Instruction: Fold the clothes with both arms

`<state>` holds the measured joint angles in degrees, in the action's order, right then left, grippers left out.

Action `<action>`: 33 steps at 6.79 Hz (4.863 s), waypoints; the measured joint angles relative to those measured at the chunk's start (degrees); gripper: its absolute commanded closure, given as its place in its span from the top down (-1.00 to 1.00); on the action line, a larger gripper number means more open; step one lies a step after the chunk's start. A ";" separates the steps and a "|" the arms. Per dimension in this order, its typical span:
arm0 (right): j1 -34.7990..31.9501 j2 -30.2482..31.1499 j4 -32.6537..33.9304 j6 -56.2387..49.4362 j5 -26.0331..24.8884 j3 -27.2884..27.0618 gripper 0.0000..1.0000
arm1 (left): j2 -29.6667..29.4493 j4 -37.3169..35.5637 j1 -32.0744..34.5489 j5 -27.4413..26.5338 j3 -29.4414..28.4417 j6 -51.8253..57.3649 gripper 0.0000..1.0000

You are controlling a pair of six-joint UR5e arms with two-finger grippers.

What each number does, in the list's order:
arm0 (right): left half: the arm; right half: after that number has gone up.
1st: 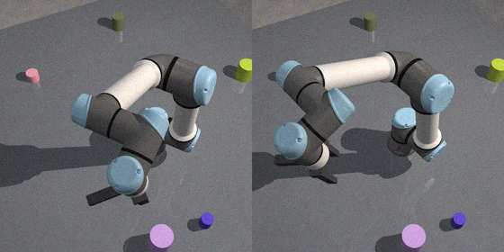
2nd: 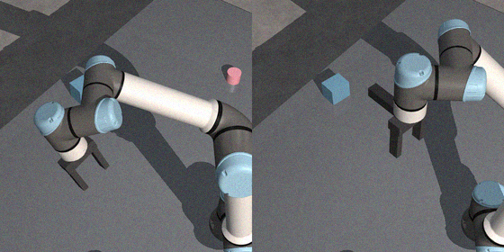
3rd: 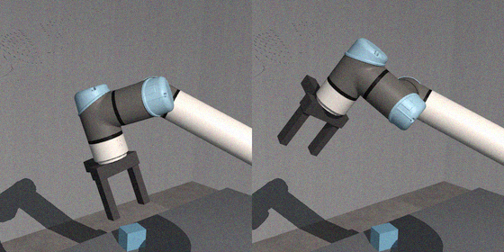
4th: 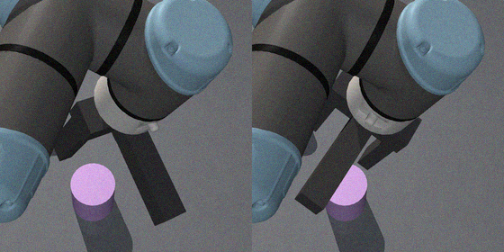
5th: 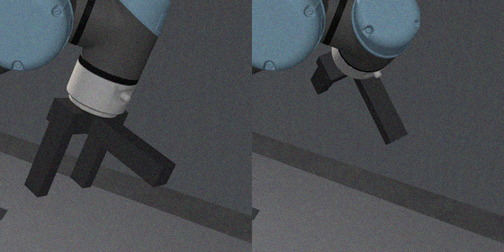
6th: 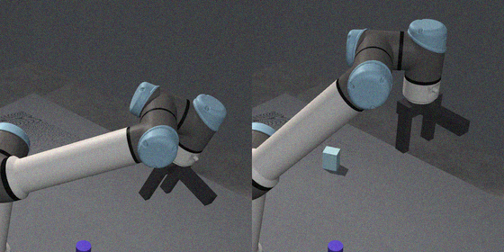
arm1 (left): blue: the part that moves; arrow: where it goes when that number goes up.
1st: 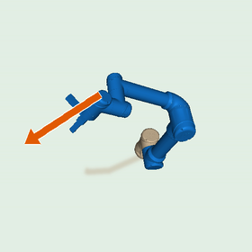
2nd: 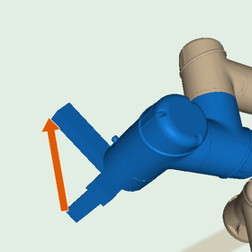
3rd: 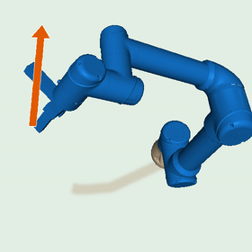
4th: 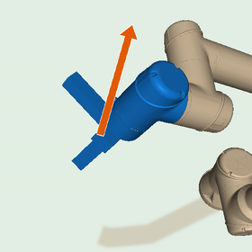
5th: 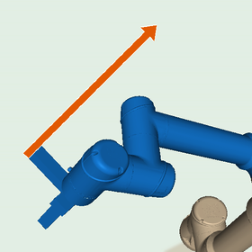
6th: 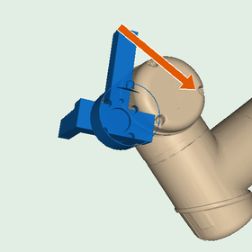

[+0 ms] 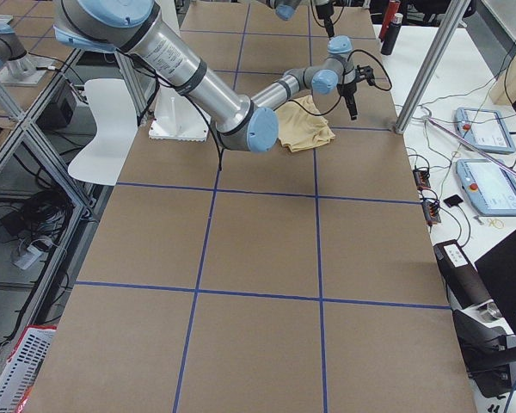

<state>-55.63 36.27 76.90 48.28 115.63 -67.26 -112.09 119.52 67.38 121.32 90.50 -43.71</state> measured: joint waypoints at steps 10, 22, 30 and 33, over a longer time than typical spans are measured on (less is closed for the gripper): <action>-22.80 30.76 9.01 -19.93 7.56 -14.32 1.00 | 6.24 -3.80 10.91 1.39 -4.81 31.26 0.99; -35.84 54.35 22.04 -47.40 17.45 -27.88 1.00 | 20.31 -25.73 18.98 10.15 1.57 51.97 0.99; -35.61 54.70 11.99 -42.96 19.62 -24.51 1.00 | 20.33 -25.62 18.93 10.29 1.55 51.34 0.99; -35.60 54.70 11.87 -42.90 19.58 -24.58 1.00 | 20.33 -25.99 18.93 13.99 1.31 42.94 0.99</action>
<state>-91.23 90.97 88.77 5.38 135.20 -91.84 -91.76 93.53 86.31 135.31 91.82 -0.77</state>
